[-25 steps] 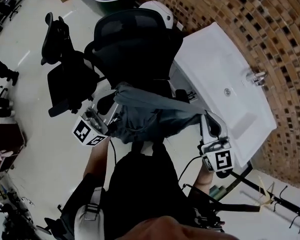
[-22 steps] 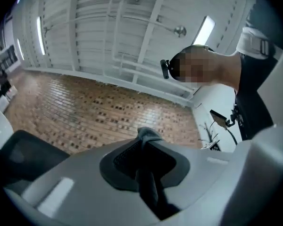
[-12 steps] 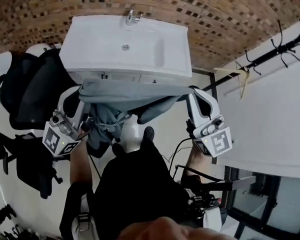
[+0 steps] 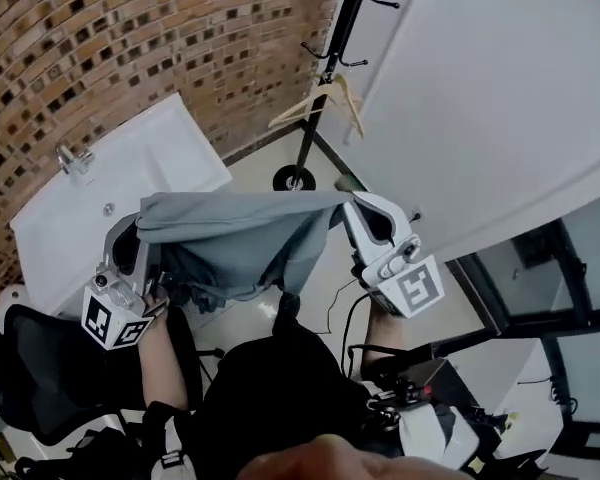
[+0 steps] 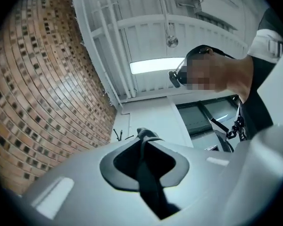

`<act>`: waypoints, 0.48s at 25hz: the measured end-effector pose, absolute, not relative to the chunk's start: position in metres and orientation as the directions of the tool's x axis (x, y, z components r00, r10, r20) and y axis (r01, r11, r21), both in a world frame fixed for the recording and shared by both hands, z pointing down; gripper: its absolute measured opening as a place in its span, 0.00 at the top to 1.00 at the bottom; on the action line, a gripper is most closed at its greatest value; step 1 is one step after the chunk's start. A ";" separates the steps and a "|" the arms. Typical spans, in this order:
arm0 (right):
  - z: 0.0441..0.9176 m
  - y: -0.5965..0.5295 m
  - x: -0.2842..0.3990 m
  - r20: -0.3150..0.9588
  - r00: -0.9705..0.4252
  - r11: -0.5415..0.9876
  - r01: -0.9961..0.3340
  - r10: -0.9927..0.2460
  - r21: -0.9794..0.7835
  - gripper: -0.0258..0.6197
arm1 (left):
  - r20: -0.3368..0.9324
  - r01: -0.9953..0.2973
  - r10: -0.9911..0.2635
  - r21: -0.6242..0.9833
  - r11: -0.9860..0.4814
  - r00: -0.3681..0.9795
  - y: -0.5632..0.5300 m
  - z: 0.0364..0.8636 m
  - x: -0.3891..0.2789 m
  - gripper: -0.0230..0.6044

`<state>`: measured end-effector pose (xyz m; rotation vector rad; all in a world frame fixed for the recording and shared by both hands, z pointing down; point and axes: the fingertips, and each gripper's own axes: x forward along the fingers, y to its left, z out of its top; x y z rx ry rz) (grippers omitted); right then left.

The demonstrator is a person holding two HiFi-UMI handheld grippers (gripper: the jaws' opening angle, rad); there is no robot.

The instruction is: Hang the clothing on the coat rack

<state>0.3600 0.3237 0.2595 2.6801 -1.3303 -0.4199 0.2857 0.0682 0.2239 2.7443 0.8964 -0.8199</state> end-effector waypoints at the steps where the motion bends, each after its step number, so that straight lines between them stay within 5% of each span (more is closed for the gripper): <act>1: 0.257 0.345 0.377 -0.202 0.590 -0.624 -0.747 -0.782 0.232 0.95 | -0.541 0.601 0.526 -0.045 -0.798 0.657 0.088 0.218 0.306 0.91; 12: 0.197 0.491 0.510 -0.267 0.694 -0.737 -0.571 -0.668 0.361 0.95 | -0.611 0.751 0.629 -0.084 -0.655 0.480 0.224 0.162 0.484 0.91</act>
